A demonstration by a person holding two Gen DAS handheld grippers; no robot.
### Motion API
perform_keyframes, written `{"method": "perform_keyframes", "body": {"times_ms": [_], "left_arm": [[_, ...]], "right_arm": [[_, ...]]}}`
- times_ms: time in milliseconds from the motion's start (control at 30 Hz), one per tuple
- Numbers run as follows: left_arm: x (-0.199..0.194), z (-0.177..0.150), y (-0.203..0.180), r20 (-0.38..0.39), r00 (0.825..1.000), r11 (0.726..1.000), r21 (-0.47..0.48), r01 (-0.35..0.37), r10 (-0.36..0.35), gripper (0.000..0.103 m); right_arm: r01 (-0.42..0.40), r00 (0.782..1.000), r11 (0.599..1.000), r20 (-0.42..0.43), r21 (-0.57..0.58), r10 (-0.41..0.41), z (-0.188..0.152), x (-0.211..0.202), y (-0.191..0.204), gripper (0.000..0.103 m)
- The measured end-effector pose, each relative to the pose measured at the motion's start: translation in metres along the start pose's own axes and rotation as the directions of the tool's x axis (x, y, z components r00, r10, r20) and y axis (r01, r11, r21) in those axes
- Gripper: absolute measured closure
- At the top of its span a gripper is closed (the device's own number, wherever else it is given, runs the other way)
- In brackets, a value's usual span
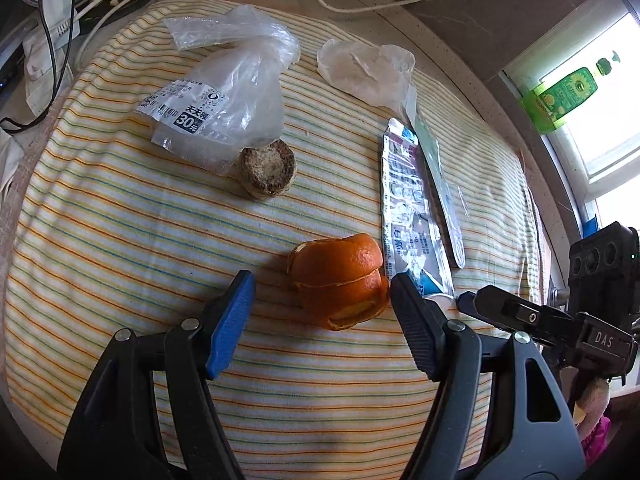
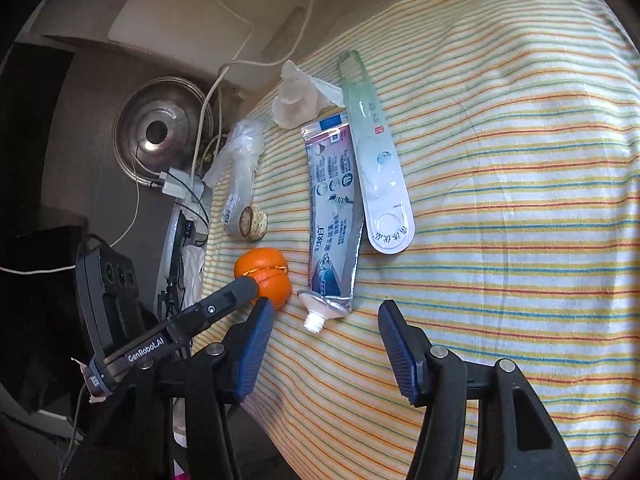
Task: Collect trash
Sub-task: 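Grasp the orange peel with the left gripper while the right grasps the toothpaste tube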
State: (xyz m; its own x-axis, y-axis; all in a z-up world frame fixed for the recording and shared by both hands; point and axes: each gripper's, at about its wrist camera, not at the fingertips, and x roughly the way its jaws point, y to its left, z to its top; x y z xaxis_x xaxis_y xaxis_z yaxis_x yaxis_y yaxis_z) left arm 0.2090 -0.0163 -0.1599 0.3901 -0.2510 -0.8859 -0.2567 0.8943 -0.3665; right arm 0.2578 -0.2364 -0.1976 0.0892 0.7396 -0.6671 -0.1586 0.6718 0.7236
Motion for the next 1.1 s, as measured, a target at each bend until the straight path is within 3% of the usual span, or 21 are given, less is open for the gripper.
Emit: {"method": "perform_keyframes", "body": {"times_ms": [133,300,433,667,867,1000,1100], "left_arm": [[0.006,0.005,0.0,-0.007,1.0,1.0,-0.007,0.013,-0.013,0.032],[0.01,0.01,-0.005,-0.001,0.999,0.999,-0.006,0.044,-0.044,0.052],[0.007,0.012,-0.008,0.006,1.0,0.999,0.02,0.029,-0.029,0.055],[-0.013,0.013,0.011,0.053,0.998,0.999,-0.023,0.026,-0.025,0.055],[-0.029,0.009,0.026,0.081,0.997,0.999,-0.044,0.015,-0.011,0.056],[-0.037,0.002,0.031,0.095,0.996,0.999,-0.045,0.006,-0.002,0.056],[-0.043,-0.004,0.034,0.101,0.995,0.999,-0.05,0.012,-0.006,0.056]], "right_arm": [[-0.01,1.0,1.0,-0.014,0.014,0.011,0.005,0.007,-0.002,0.047],[0.008,1.0,1.0,-0.022,-0.021,-0.009,0.007,0.012,0.004,0.047],[0.042,0.999,0.996,-0.025,-0.074,-0.044,0.007,0.018,0.012,0.047],[0.089,0.995,0.978,-0.029,-0.188,-0.096,0.004,0.032,0.025,0.047],[0.199,0.979,0.917,0.027,-0.345,-0.202,-0.001,0.05,0.044,0.047],[0.301,0.951,0.842,0.071,-0.447,-0.302,-0.007,0.055,0.056,0.063],[0.299,0.951,0.845,0.067,-0.443,-0.302,-0.006,0.052,0.055,0.071]]}}
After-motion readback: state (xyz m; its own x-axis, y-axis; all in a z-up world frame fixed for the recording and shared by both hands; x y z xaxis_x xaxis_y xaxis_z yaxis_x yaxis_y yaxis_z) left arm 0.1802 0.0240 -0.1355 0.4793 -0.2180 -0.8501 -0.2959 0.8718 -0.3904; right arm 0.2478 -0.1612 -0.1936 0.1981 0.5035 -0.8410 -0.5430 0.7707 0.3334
